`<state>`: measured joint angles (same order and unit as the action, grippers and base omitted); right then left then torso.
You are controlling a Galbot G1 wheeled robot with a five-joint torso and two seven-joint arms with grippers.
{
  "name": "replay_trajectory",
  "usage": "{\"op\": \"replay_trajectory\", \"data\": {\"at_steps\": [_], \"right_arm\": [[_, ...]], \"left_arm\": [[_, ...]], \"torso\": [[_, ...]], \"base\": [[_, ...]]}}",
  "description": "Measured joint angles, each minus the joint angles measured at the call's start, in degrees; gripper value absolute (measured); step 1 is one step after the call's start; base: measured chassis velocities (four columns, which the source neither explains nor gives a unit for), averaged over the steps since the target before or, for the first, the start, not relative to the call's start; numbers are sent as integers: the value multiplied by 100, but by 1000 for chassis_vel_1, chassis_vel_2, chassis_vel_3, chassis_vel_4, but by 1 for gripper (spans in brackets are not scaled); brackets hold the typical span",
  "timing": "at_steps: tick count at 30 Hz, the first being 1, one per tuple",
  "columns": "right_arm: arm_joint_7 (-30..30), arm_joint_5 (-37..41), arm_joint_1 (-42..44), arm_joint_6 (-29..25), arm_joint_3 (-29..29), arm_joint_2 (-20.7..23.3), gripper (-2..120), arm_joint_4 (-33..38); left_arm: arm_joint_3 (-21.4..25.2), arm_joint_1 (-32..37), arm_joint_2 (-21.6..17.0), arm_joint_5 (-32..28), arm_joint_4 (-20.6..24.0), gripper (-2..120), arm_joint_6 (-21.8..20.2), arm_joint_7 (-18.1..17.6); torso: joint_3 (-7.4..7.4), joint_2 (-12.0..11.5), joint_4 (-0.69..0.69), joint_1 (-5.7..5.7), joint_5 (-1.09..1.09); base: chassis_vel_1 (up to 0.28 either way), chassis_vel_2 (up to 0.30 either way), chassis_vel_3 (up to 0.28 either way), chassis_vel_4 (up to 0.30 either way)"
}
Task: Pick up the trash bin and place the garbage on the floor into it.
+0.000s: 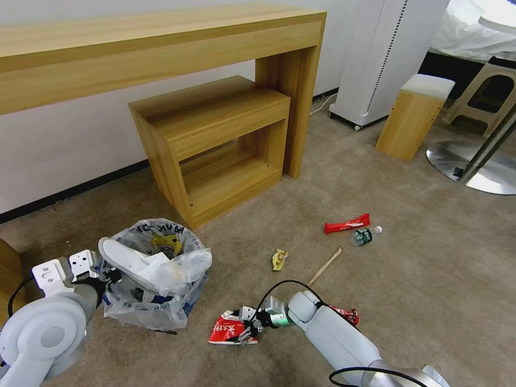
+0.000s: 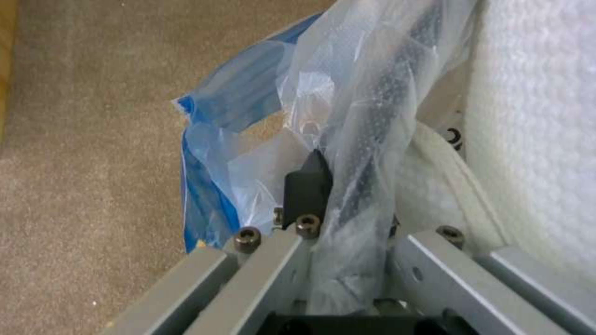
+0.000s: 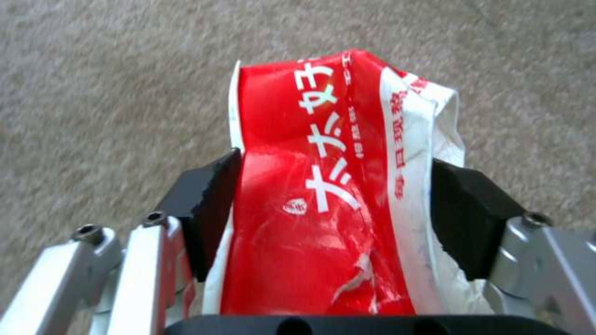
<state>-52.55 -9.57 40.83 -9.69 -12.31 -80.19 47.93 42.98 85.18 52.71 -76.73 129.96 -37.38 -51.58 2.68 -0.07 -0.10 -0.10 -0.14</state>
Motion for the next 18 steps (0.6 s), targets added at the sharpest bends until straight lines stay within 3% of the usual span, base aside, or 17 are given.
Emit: {"op": "replay_trajectory", "data": {"at_steps": [9, 16, 18], "right_arm": [[-146, -80, 10, 3, 58, 115, 36, 63], [-155, 11, 13, 23, 68, 190, 32, 191], [-151, 63, 15, 26, 68, 219, 26, 239]], "left_arm": [[-2, -3, -2, 1, 10, 0, 2, -4], [-49, -10, 8, 54, -25, 0, 4, -4], [-60, -21, 8, 58, -25, 0, 5, -4]], "torso": [[1, 0, -1, -1, 0], [1, 0, -1, -1, 2], [1, 0, -1, -1, 2]], "base": [[0, 0, 0, 0], [0, 0, 0, 0], [0, 0, 0, 0]]}}
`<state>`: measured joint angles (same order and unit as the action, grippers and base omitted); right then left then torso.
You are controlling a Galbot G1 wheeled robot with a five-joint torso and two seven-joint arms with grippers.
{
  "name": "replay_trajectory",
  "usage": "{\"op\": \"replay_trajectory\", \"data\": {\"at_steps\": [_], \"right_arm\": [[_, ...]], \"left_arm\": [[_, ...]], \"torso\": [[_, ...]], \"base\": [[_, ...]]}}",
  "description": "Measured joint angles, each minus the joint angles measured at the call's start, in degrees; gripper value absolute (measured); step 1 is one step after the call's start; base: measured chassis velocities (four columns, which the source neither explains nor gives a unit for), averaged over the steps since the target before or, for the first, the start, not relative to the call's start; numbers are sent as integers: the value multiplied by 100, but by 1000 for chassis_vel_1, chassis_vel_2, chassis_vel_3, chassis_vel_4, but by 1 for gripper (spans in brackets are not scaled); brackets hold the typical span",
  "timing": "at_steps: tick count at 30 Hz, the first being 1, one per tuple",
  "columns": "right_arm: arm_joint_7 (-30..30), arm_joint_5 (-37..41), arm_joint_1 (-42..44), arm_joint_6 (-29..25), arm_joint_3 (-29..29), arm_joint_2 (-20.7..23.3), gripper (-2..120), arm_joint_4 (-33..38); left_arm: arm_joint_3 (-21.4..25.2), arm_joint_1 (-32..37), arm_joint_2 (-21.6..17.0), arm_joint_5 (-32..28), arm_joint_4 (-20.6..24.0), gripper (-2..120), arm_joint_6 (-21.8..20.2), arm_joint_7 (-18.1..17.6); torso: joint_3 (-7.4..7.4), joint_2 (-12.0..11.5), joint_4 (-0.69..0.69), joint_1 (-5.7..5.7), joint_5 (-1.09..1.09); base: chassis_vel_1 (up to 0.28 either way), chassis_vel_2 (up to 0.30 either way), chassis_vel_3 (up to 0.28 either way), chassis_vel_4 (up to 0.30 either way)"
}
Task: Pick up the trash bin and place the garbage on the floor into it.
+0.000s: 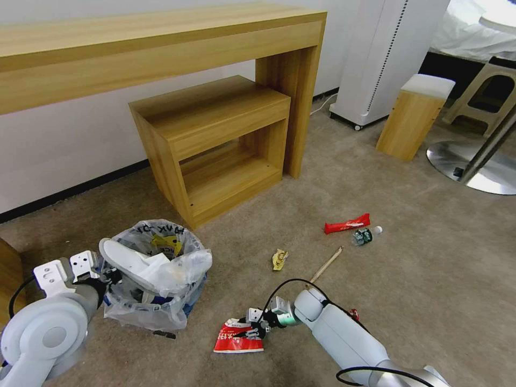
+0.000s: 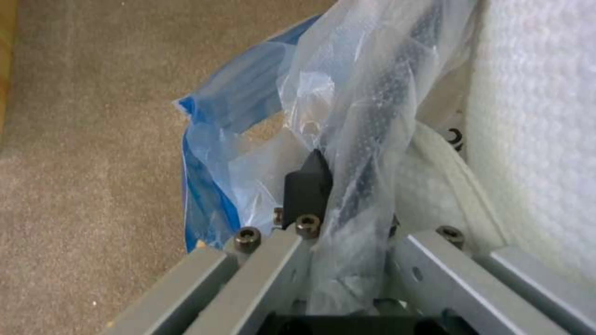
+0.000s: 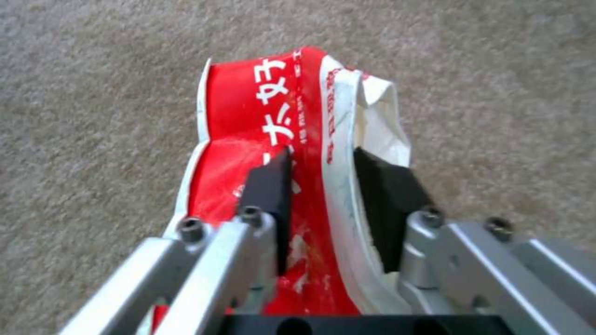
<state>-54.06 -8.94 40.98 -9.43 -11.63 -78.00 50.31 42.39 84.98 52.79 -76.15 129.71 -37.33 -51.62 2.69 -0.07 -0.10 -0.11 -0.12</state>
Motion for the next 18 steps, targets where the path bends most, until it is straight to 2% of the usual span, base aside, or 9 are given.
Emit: {"op": "replay_trajectory", "data": {"at_steps": [1, 4, 7, 18], "right_arm": [[0, 0, 0, 0, 0, 0, 26, 0], [17, 175, -12, 7, -20, 88, 8, 148], [28, 357, -31, 30, -36, 169, 2, 297], [417, 1115, 90, 25, -24, 590, 0, 897]], "left_arm": [[0, 0, 0, 0, 0, 0, 0, 0], [8, -2, -21, 1, 3, 0, 1, -7], [14, 11, -25, 1, 6, 0, 2, -7], [-20, 28, -9, 15, 78, 0, 2, -9]], "torso": [[0, 0, 0, 0, 0], [0, 0, 0, 0, 0], [0, 0, 0, 0, 0], [0, 0, 0, 0, -1]], "base": [[0, 0, 0, 0], [0, 0, 0, 0], [0, 0, 0, 0], [0, 0, 0, 0]]}}
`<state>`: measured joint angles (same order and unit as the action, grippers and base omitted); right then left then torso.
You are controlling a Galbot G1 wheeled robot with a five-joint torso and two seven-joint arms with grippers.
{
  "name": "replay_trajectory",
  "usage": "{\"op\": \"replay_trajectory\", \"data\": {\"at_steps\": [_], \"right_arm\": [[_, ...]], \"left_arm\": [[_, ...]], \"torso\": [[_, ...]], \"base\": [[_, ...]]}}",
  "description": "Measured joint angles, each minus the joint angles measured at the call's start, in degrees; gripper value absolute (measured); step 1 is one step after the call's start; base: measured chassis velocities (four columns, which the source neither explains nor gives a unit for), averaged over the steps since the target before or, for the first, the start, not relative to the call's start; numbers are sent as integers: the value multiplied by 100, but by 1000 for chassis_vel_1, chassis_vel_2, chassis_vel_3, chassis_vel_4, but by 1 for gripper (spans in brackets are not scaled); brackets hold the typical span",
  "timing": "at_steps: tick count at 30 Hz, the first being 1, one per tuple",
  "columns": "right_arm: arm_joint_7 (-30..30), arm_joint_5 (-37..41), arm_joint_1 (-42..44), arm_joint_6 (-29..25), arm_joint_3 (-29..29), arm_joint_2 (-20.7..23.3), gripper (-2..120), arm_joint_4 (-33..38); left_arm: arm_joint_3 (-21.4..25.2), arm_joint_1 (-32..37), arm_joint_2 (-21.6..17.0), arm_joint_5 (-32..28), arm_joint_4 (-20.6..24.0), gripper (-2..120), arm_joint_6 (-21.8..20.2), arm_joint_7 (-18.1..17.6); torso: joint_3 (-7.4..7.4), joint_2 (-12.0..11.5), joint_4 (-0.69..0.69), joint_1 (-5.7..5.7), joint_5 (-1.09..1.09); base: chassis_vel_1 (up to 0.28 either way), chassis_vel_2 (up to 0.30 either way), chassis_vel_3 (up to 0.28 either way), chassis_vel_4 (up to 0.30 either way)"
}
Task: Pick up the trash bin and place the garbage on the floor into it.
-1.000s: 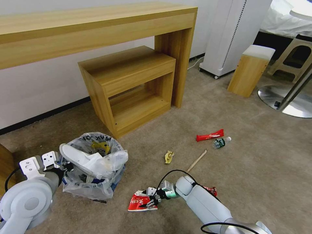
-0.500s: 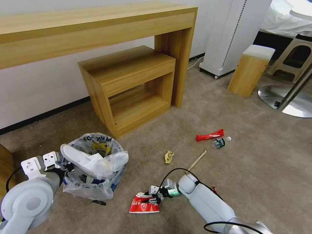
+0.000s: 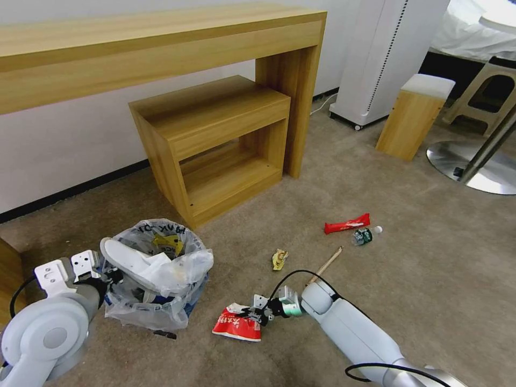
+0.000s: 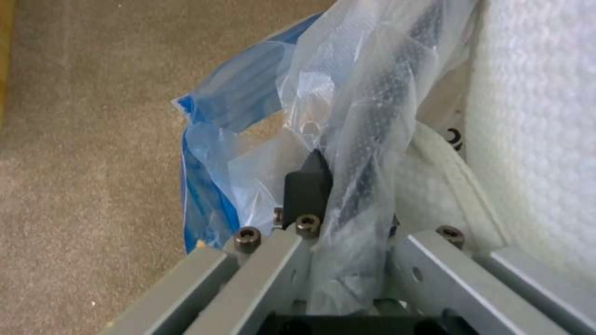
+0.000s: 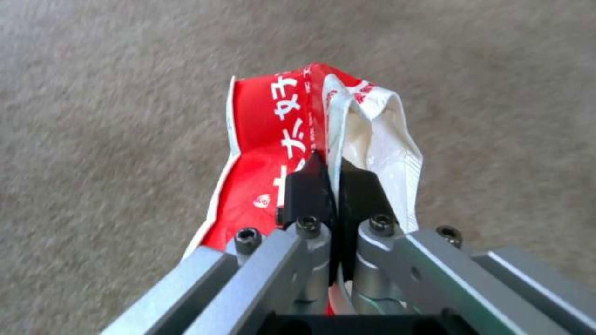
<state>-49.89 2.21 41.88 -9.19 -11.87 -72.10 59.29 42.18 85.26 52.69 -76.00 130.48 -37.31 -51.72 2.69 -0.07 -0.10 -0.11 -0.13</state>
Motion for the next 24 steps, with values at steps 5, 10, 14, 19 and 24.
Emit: {"op": "replay_trajectory", "data": {"at_steps": [5, 10, 14, 19, 24], "right_arm": [[63, 107, 52, -16, 49, 154, 0, 177], [269, 634, 151, -31, 175, 517, 0, 858], [482, 1125, 148, -19, 350, 855, 0, 1444], [721, 1642, 76, -16, 544, 1324, 0, 2031], [935, 2427, -39, -86, 720, 1727, 0, 2567]], "left_arm": [[-10, 19, -1, 5, 59, 0, 0, -15], [-4, 114, -7, 10, 153, 0, 0, -22], [-16, 144, -15, 14, 189, 0, -2, -22], [-111, 130, -43, 15, 205, 0, -2, -13], [-286, 50, -41, -81, 231, 0, 6, 151]], "torso": [[0, 0, 0, 0, 0], [0, 0, 0, 0, -1], [-1, 0, 1, 0, -1], [-1, 0, 0, 0, 0], [-1, 0, 0, 0, -1]], "base": [[0, 0, 0, 0], [0, 0, 0, 0], [0, 0, 0, 0], [0, 0, 0, 0], [0, 0, 0, 0]]}}
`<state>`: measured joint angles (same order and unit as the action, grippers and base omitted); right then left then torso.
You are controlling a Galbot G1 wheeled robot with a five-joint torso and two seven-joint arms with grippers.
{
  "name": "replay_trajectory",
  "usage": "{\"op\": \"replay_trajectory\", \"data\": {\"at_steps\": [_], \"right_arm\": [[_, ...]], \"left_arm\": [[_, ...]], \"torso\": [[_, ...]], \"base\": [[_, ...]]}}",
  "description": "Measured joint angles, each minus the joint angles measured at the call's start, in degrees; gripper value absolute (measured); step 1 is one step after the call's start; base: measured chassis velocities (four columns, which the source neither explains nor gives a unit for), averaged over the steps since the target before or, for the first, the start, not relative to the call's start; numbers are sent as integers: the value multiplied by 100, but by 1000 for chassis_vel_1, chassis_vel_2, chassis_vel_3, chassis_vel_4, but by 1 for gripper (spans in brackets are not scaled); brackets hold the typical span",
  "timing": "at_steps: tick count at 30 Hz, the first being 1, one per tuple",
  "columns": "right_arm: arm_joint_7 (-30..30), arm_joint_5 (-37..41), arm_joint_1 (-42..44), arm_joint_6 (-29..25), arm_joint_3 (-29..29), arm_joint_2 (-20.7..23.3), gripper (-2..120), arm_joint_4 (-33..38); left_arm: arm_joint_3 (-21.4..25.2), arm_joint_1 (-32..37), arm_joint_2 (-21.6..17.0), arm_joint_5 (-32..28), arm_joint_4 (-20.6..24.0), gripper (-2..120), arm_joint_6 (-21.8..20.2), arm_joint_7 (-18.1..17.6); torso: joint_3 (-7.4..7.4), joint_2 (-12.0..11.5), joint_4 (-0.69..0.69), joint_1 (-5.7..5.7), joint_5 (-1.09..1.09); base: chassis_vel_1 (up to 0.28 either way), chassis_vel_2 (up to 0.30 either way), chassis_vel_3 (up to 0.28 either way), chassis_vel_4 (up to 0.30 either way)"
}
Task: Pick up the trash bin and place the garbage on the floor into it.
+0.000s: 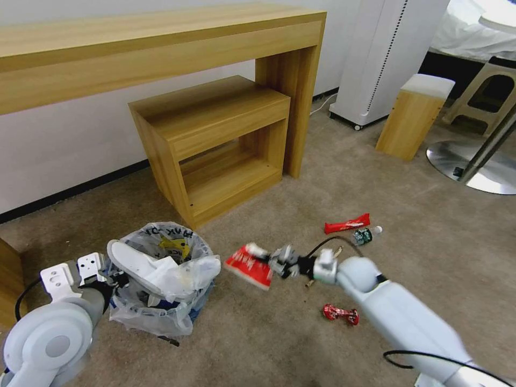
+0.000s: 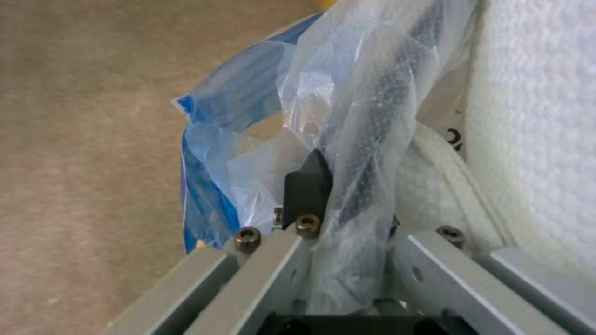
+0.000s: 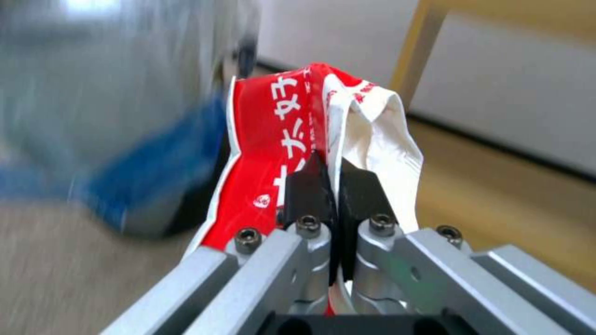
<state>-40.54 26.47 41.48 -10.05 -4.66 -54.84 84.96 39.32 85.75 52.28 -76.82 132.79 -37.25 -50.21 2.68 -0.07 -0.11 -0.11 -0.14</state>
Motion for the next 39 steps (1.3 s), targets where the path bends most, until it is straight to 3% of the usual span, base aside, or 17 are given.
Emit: {"op": "replay_trajectory", "data": {"at_steps": [14, 39], "right_arm": [[-213, 1098, -443, -194, 88, 241, 0, 540], [-634, 2083, -1048, -256, -1047, 65, 0, 1355]], "left_arm": [[-393, -145, 51, -35, 12, 0, 3, 186], [-791, -337, 44, 104, -192, 0, -32, 370]], "torso": [[0, 0, 1, 0, 1], [0, 0, 1, 0, 2]], "base": [[0, 0, 0, 0], [0, 0, 0, 0]]}}
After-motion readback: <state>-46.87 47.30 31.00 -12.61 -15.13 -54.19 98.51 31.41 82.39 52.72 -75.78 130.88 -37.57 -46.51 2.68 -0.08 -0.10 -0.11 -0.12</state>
